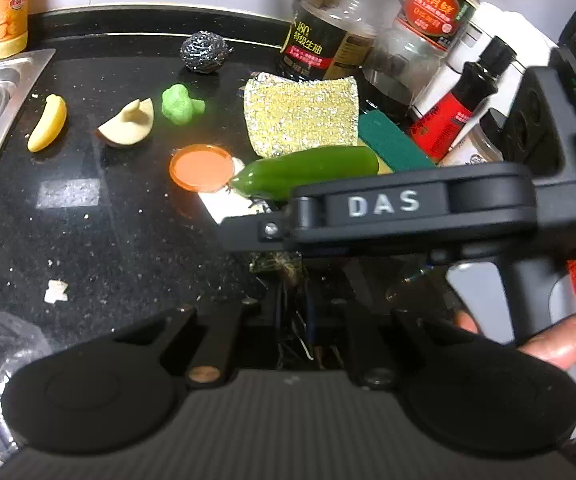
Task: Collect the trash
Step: 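Grasp the black-and-white printed packet with the right tool, then lift the printed packet with the right tool and carry it toward the bin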
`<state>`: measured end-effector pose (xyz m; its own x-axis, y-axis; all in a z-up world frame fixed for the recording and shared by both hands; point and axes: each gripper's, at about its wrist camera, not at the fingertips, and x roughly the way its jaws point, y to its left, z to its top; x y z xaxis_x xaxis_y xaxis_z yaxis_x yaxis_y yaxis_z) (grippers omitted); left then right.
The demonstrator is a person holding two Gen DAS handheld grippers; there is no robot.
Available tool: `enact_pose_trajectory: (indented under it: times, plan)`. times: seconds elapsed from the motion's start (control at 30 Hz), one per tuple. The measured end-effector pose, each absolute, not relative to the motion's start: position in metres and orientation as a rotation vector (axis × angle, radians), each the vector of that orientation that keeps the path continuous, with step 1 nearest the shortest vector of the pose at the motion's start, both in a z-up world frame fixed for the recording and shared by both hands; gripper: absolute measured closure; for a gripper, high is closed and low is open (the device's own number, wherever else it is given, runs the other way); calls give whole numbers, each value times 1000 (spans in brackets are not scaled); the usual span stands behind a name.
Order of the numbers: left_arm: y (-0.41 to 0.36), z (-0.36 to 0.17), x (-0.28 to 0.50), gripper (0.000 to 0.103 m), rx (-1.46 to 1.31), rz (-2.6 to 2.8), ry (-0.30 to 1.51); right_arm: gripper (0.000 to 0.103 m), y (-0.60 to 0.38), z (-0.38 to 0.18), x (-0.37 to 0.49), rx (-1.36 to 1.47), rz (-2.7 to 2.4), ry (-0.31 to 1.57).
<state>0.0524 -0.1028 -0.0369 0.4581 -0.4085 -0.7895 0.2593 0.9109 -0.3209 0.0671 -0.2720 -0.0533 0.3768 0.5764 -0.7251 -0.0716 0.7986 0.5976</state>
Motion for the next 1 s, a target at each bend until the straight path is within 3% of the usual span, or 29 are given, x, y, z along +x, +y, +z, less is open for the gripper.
enact_pose_trajectory:
  times: [0.07,0.17,0.23,0.4,0.53,0.6,0.73,1.0]
  plan:
    - [-101,-37,51,91,-154,-405,1025,78,-263,-53,66,465,424,1123]
    - [-98,-39,52,76,-143,-384,1044,78,-256,-50,62,457,407,1122]
    - [-97,-40,54,60,-125,-364,1038,78,-254,-47,60,466,397,1117]
    - [-99,-40,59,51,-112,-379,1031,78,-248,-33,54,402,362,1096]
    - [-104,-37,58,55,-80,-419,1020,79,-251,-28,51,524,437,1084]
    - [-107,-36,57,68,-55,-445,1015,79,-249,-26,49,513,411,1080]
    - [-105,-38,56,79,-24,-448,1025,79,-244,-21,45,479,371,1067]
    - [-96,-23,51,80,3,-492,971,80,-236,-5,38,470,340,1017]
